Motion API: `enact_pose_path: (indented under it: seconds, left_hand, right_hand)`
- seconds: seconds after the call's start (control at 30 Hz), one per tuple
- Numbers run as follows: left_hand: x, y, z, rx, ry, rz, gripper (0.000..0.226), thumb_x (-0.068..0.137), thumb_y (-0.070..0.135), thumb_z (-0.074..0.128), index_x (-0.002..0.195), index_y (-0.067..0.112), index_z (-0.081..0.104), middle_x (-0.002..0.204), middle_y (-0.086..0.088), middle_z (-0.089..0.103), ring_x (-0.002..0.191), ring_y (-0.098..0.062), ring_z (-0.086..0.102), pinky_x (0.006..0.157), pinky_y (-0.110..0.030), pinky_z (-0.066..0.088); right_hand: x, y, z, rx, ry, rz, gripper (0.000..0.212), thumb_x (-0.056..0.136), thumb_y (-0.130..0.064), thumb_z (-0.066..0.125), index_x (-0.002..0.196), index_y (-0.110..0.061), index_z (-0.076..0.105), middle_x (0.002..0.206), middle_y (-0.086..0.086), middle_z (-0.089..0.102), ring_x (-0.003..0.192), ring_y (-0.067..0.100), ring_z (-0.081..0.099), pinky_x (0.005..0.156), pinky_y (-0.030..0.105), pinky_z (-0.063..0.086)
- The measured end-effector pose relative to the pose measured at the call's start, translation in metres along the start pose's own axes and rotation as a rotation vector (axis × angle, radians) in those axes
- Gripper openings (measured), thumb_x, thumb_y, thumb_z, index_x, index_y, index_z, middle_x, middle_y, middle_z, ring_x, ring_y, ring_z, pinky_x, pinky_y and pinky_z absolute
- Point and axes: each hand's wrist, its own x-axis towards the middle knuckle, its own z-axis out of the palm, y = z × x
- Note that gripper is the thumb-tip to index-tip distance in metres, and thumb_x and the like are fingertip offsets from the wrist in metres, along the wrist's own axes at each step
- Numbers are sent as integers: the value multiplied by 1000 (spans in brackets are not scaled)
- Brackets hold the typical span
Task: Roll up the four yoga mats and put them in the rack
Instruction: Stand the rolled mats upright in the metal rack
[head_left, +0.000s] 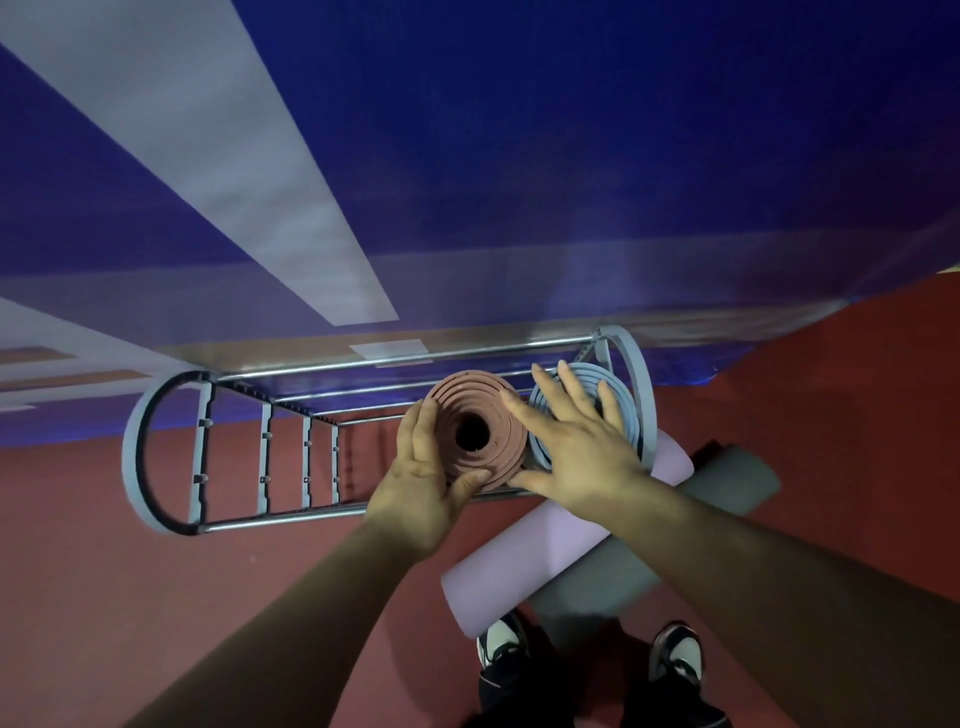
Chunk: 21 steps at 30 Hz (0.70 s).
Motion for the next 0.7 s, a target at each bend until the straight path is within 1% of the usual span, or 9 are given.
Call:
enact_pose_path:
  seconds: [0.07, 0.13, 0.3, 0.37, 0.47, 0.53, 0.6, 0.67, 0.7]
  left_hand:
    - [-2, -2, 6, 18, -11, -21, 105, 90, 51, 66, 161, 23, -7, 169, 2, -6, 155, -16, 12, 117, -33, 30]
    - [-3, -4, 10, 29, -11, -51, 105, 91, 50, 66, 161, 23, -8, 169, 3, -7, 155, -17, 13, 116, -35, 32]
    - [3, -2, 12, 61, -14, -98, 106, 90, 54, 65, 160, 30, -11, 168, 8, -3, 152, -18, 24, 110, -39, 40]
    - [7, -1, 12, 57, -17, -102, 107, 89, 56, 66, 160, 28, -9, 168, 7, -2, 152, -18, 24, 114, -38, 37]
    - [10, 3, 10, 73, -9, -104, 108, 87, 59, 66, 161, 28, -6, 169, 6, -6, 154, -19, 18, 121, -38, 27]
    - [7, 7, 8, 123, 42, -123, 107, 86, 62, 65, 161, 29, -3, 169, 6, -7, 156, -19, 12, 123, -41, 25]
    - [2, 14, 9, 199, 139, -112, 105, 86, 63, 65, 162, 25, 3, 170, 1, -1, 156, -22, 9, 124, -44, 22]
    - [-6, 21, 13, 300, 225, -38, 103, 84, 64, 65, 161, 20, 12, 169, -4, 7, 155, -28, 10, 124, -49, 20]
    - [-10, 25, 16, 343, 247, 4, 102, 83, 68, 61, 161, 19, 16, 168, -7, 12, 155, -31, 11, 123, -51, 20]
  right_hand:
    - [-1, 0, 3, -36, -10, -1, 96, 86, -73, 55, 156, -51, -8, 167, -6, -24, 148, 20, -35, 120, 53, -18]
    - [0, -2, 5, -75, -17, -1, 95, 87, -74, 51, 155, -51, -11, 165, -4, -28, 147, 22, -37, 119, 55, -19]
    - [3, -2, 5, -130, -50, 25, 97, 89, -76, 48, 153, -50, -20, 162, -2, -36, 145, 26, -40, 118, 59, -18]
    - [4, 0, 3, -114, -38, 11, 101, 87, -75, 51, 154, -47, -19, 163, -2, -35, 145, 26, -40, 119, 59, -18]
    - [0, 6, 1, -88, -43, -34, 110, 83, -75, 57, 156, -43, -20, 162, -2, -35, 146, 25, -39, 120, 58, -16]
    - [-7, 12, -2, -72, -35, -54, 114, 81, -75, 60, 156, -42, -19, 163, -4, -33, 148, 24, -35, 122, 55, -13]
    - [-17, 19, -6, -39, -10, -41, 113, 80, -74, 62, 157, -42, -15, 165, -6, -29, 151, 21, -30, 123, 50, -11]
    - [-29, 28, -10, 25, 33, -27, 110, 82, -70, 64, 159, -41, -9, 167, -7, -23, 152, 18, -26, 123, 43, -11]
    - [-36, 33, -10, 68, 69, -27, 108, 83, -68, 65, 160, -40, -4, 168, -6, -18, 153, 17, -22, 124, 41, -9]
